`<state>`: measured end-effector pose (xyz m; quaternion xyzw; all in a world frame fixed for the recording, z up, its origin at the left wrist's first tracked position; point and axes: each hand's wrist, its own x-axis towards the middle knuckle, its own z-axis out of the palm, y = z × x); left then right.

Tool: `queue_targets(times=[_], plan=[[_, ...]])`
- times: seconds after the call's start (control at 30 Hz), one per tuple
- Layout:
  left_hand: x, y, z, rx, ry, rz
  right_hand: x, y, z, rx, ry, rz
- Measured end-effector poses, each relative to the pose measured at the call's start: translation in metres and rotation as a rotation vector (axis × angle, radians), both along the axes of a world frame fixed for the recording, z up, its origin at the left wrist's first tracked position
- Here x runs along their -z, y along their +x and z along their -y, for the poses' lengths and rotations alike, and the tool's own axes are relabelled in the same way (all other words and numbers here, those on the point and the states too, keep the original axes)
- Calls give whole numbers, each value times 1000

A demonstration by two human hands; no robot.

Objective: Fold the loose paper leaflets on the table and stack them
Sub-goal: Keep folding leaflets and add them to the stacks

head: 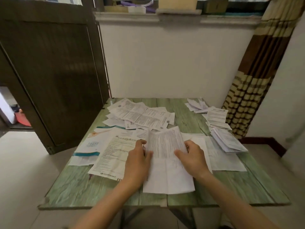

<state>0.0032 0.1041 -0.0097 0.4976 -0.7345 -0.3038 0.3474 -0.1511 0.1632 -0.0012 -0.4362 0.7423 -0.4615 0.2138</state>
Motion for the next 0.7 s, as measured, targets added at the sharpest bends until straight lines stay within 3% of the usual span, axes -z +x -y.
queue_targets(times=[0.13,0.23,0.33,0.43,0.6,0.7], plan=[[16,-7,1,4,-435,493,15,3,-5,4,22,-200],[19,-16,3,139,-507,719,23,5,-5,22,53,-368],[6,-28,-2,124,-300,775,29,4,-3,35,109,-492],[5,-45,-11,30,-264,846,33,-5,-1,85,138,-584],[38,-53,-12,22,-490,711,29,-33,-1,112,150,-756],[44,-57,-11,127,-583,622,32,-36,-6,-112,8,-794]])
